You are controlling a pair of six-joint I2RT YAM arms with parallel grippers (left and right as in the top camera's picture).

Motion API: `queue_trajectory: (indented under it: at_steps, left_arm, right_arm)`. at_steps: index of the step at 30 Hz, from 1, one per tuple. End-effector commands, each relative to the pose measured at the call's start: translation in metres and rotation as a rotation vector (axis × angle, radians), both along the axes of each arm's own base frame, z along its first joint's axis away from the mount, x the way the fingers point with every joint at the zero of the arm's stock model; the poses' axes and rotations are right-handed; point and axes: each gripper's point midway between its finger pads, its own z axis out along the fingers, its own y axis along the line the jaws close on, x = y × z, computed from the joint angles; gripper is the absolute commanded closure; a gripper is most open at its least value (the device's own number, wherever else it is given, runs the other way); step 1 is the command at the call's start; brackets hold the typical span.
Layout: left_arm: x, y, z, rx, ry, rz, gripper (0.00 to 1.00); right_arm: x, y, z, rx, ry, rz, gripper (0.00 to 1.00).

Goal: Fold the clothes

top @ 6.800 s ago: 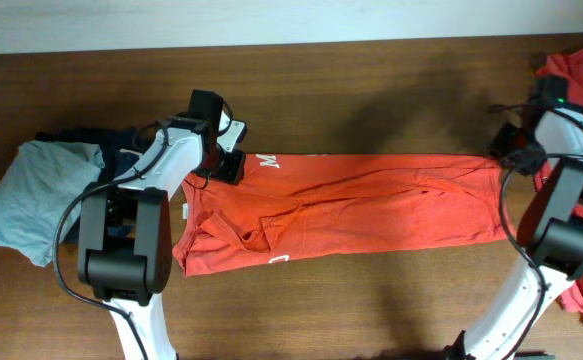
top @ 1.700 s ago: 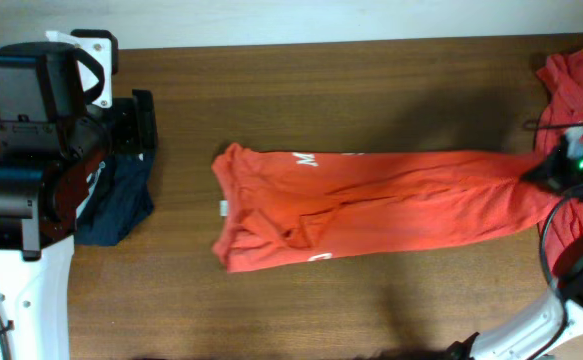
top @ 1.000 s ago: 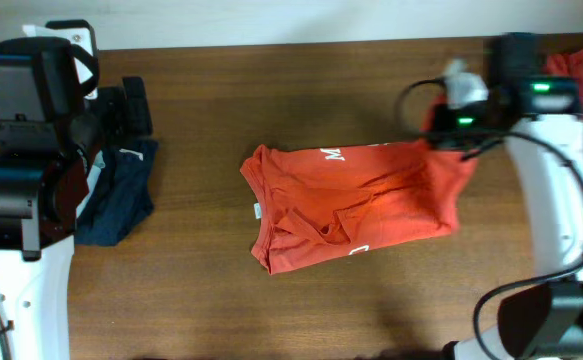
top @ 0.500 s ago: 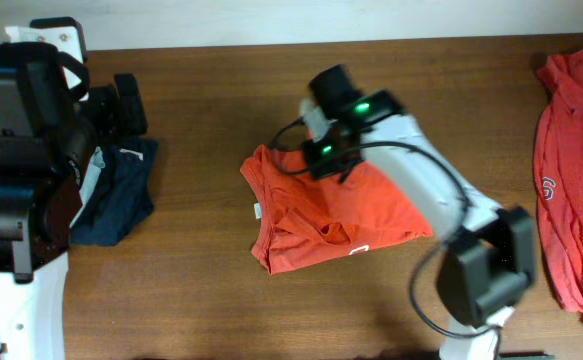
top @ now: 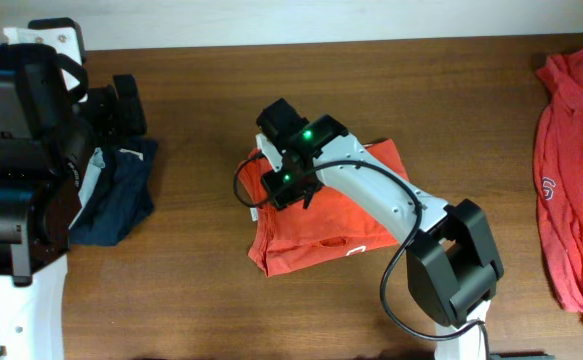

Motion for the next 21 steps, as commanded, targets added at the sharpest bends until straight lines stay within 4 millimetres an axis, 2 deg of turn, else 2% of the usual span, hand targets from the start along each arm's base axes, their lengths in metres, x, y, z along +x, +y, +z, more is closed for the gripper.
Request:
queue_trajectory:
  at_steps: [1, 5, 8, 11, 13, 16, 21]
  left_arm:
    - [-0.006, 0.005, 0.006, -0.002, -0.019, 0.024, 0.01]
    - [-0.006, 0.005, 0.006, -0.002, -0.018, 0.024, 0.01]
    - [-0.006, 0.005, 0.003, -0.002, -0.006, 0.022, 0.01]
    - [-0.003, 0.001, -0.007, -0.011, 0.031, 0.003, 0.01]
    - [0.001, 0.000, -0.015, -0.011, 0.060, 0.000, 0.01]
    - [0.008, 0.000, -0.031, -0.007, 0.119, 0.000, 0.01]
    - [0.027, -0.002, -0.059, -0.010, 0.202, 0.009, 0.01]
  right_arm:
    - [0.010, -0.005, 0.038, 0.057, -0.070, -0.013, 0.49]
    - [0.025, -0.039, 0.061, 0.071, -0.089, -0.139, 0.47]
    - [0.038, -0.081, 0.064, 0.063, -0.057, -0.260, 0.48]
    - [0.035, -0.098, 0.056, 0.077, 0.011, -0.266, 0.69]
    - [0.029, -0.100, 0.047, 0.070, 0.047, -0.244, 0.75]
    - [0.015, -0.093, 0.025, 0.043, 0.096, -0.219, 0.76]
    - [-0.006, -0.062, -0.020, 0.043, 0.094, -0.153, 0.78]
